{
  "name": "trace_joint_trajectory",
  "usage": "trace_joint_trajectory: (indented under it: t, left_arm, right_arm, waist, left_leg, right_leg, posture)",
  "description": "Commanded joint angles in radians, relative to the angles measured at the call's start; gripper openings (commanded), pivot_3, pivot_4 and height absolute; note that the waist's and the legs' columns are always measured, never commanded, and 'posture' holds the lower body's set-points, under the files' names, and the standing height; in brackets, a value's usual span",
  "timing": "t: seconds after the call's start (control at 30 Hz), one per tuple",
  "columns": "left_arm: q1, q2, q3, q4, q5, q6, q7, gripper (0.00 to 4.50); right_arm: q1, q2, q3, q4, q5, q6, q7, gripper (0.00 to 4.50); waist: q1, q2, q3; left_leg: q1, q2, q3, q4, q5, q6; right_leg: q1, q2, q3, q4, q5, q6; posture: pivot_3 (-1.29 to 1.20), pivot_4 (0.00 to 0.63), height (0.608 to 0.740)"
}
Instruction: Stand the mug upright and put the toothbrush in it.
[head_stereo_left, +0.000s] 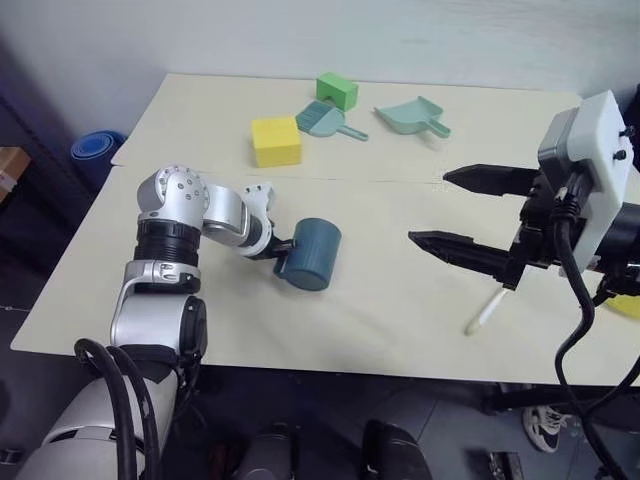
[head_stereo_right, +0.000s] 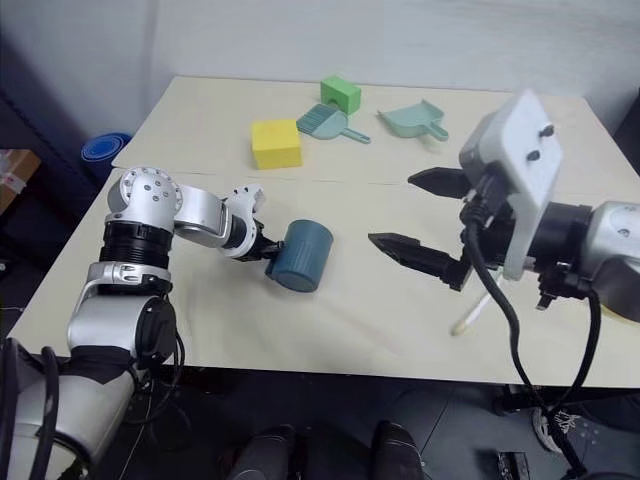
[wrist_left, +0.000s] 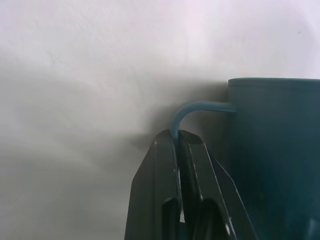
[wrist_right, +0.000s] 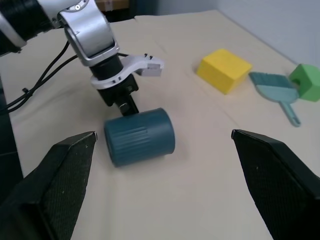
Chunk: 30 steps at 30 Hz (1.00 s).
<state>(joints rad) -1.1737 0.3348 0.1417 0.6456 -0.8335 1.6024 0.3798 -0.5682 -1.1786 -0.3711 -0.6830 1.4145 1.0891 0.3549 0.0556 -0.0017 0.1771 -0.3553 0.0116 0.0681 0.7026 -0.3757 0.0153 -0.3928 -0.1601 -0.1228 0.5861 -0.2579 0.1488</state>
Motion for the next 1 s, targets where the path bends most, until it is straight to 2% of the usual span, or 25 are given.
trace_joint_trajectory:
  t: [0.03, 0.3, 0.4, 0.53, 0.6, 0.7, 0.8, 0.93, 1.0]
  left_arm:
    - [0.022, -0.017, -0.008, 0.028, 0.071, 0.012, -0.012, 0.01]
    - [0.020, 0.019, 0.048, -0.074, 0.167, -0.078, -0.143, 0.01]
    - [0.040, 0.027, 0.053, -0.195, 0.186, -0.243, -0.252, 0.01]
    - [0.090, -0.018, 0.021, -0.395, 0.203, -0.426, -0.368, 0.01]
    - [0.129, -0.054, -0.028, -0.483, 0.238, -0.531, -0.412, 0.01]
    - [0.194, -0.106, -0.149, -0.555, 0.351, -0.800, -0.514, 0.01]
    - [0.269, -0.165, -0.254, -0.532, 0.484, -1.091, -0.579, 0.01]
    - [0.320, -0.249, -0.312, -0.400, 0.613, -1.362, -0.583, 0.01]
    - [0.321, -0.287, -0.305, -0.321, 0.640, -1.439, -0.574, 0.01]
  right_arm:
    - [0.010, -0.038, -0.061, -0.016, 0.026, -0.031, 0.044, 4.50]
    - [0.022, -0.055, -0.058, 0.006, 0.020, -0.053, 0.055, 4.50]
    - [0.049, -0.067, -0.080, 0.024, 0.000, -0.051, 0.069, 4.50]
    - [0.078, -0.070, -0.097, 0.047, -0.022, -0.053, 0.061, 4.50]
    - [0.092, -0.066, -0.107, 0.053, -0.027, -0.053, 0.052, 4.50]
    - [0.110, -0.059, -0.129, 0.062, -0.018, -0.050, 0.031, 4.50]
    - [0.140, -0.054, -0.165, 0.068, 0.008, -0.043, 0.009, 4.50]
    - [0.249, -0.063, -0.280, 0.053, 0.036, 0.010, 0.022, 4.50]
    - [0.318, -0.065, -0.364, 0.046, 0.041, 0.052, 0.036, 4.50]
  waist:
    - [0.000, 0.000, 0.000]
    - [-0.005, -0.002, 0.001]
    - [-0.009, -0.005, 0.003]
    - [-0.005, -0.006, 0.004]
    - [0.000, -0.006, 0.004]
    - [0.002, -0.006, 0.004]
    - [0.000, -0.007, 0.004]
    - [0.002, -0.007, 0.004]
    - [0.004, -0.007, 0.004]
  left_leg:
    - [0.000, 0.000, 0.000, 0.000, 0.000, 0.000]
    - [-0.001, 0.001, 0.001, -0.001, 0.001, -0.001]
    - [-0.002, 0.001, 0.001, -0.002, 0.001, -0.001]
    - [-0.010, 0.002, 0.001, -0.002, 0.001, -0.002]
    - [-0.017, 0.002, -0.001, -0.001, 0.001, -0.001]
    - [-0.018, 0.002, -0.001, -0.002, 0.001, -0.001]
    - [-0.018, 0.002, 0.000, -0.002, 0.001, -0.001]
    - [-0.018, 0.002, 0.000, -0.001, 0.002, 0.000]
    - [-0.019, 0.002, 0.001, 0.000, 0.002, 0.001]
  right_leg:
    - [0.000, 0.000, 0.000, -0.001, 0.000, 0.000]
    - [-0.001, 0.000, 0.000, -0.001, 0.000, 0.000]
    - [-0.003, 0.001, 0.000, -0.001, 0.000, 0.000]
    - [-0.011, 0.001, -0.002, -0.001, 0.000, 0.000]
    - [-0.017, 0.001, -0.004, 0.000, 0.000, 0.000]
    - [-0.017, 0.001, -0.006, 0.000, 0.000, 0.000]
    - [-0.017, 0.001, -0.008, -0.002, 0.000, 0.000]
    - [-0.017, 0.001, -0.008, -0.002, 0.000, 0.000]
    - [-0.017, 0.000, -0.008, -0.002, 0.001, -0.001]
  posture:
    - [0.00, 0.150, 0.740]
    - [0.00, 0.150, 0.740]
    - [0.00, 0.150, 0.740]
    - [0.00, 0.150, 0.740]
    - [0.00, 0.150, 0.740]
    - [0.00, 0.150, 0.740]
    - [0.00, 0.150, 0.740]
    - [0.00, 0.150, 0.740]
    - [0.00, 0.150, 0.740]
